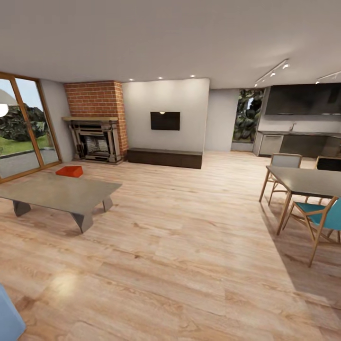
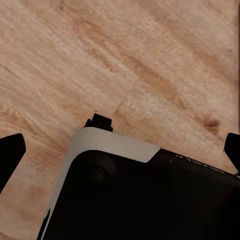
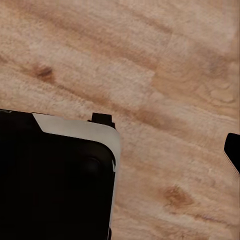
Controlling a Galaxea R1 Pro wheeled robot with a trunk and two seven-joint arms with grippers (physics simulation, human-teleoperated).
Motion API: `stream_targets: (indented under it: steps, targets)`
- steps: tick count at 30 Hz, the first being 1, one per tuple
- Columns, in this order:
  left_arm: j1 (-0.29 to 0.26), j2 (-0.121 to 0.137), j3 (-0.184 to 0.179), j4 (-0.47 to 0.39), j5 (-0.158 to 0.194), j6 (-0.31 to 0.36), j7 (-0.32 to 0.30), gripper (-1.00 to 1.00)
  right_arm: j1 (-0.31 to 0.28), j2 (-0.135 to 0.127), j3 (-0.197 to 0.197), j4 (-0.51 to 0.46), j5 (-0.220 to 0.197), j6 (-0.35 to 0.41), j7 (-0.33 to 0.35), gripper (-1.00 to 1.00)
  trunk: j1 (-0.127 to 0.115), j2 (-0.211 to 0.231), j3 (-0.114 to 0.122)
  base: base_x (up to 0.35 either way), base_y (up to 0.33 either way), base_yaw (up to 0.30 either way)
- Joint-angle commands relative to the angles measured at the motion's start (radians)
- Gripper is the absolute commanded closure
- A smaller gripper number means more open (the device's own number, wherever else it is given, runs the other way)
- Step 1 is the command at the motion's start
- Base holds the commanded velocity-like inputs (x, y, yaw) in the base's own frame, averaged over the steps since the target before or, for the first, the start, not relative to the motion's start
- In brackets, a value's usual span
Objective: Move the two storage containers from the living room to the garage. In the garage, place one container on the floor and stack the other container on top of it (either order is fine).
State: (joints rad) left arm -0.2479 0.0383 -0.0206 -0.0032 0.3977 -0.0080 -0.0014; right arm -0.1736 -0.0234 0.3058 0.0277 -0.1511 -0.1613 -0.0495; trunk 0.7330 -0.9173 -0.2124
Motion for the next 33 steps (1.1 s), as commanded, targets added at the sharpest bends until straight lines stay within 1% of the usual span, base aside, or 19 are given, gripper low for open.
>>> stream_targets:
  steps: [1,11,33]
  targets:
    - [-0.001,0.000,-0.002,0.000,0.006,0.000,0.000,-1.00,-0.001,0.000,0.009,0.003,-0.010,-0.006,0.000,-1.00,0.001,-0.001,-0.001,0.322,0.000,0.000]
    - [-0.001,0.000,-0.004,-0.001,0.002,0.009,0.000,-1.00,-0.001,0.000,0.009,0.003,-0.010,-0.006,0.000,-1.00,0.001,-0.001,-0.001,0.322,0.000,0.000]
    - [-0.001,0.000,-0.004,-0.001,0.002,-0.001,0.000,-1.00,-0.001,0.000,0.009,0.003,-0.010,-0.006,0.000,-1.00,0.001,-0.001,-0.001,0.322,0.000,0.000]
